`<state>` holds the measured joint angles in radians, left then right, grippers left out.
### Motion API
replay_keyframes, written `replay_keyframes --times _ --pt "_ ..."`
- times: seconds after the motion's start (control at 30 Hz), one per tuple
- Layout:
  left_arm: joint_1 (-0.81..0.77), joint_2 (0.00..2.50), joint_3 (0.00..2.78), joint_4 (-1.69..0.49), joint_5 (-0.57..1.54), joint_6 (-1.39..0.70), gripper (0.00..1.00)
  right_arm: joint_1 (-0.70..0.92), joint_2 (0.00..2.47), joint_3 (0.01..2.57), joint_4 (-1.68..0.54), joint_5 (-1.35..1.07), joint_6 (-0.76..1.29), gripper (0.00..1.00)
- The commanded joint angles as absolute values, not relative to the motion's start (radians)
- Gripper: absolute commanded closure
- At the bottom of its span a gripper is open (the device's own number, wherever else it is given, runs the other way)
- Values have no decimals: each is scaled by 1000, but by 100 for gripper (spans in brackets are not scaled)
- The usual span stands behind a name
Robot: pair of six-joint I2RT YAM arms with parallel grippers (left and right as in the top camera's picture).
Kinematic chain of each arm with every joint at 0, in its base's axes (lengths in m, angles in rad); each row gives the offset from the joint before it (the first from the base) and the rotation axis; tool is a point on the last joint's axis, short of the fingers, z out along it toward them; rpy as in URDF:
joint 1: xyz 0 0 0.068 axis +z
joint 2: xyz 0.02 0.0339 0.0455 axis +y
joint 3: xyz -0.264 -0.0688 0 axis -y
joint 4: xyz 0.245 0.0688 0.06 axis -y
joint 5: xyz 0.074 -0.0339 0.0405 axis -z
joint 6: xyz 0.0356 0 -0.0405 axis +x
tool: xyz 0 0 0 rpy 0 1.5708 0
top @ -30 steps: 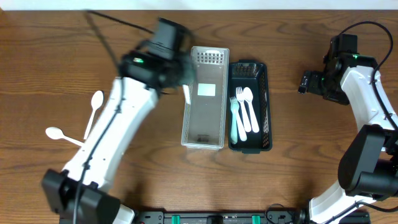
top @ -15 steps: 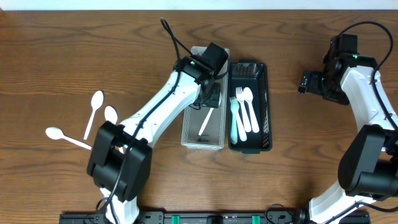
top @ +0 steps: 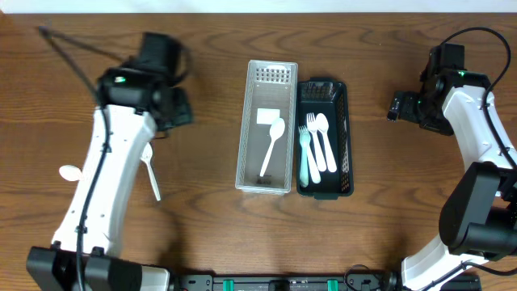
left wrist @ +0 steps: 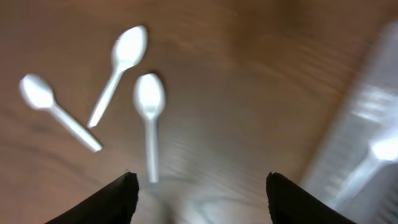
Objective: Pack container
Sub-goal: 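Carry the spoon into the clear white basket and release, then lower left gripper onto the next white spoon and grasp it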
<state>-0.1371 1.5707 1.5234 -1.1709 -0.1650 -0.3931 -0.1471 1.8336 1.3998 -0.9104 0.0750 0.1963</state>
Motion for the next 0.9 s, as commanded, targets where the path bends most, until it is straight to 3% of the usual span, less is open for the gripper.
replay_keyframes --times 0.0,0.33,0.57,0.87 --pt "-71 1595 1400 -1134 -138 -399 30 -154 1812 1409 -908 70 186 1" --pt "1 1596 1025 -832 -58 -398 26 -154 1812 1409 -913 70 186 1" --pt "118 1601 952 -752 -7 -396 23 -154 1812 1409 -919 70 186 1" --pt "134 1639 952 -673 23 -300 20 -154 1812 1409 -929 70 186 1"
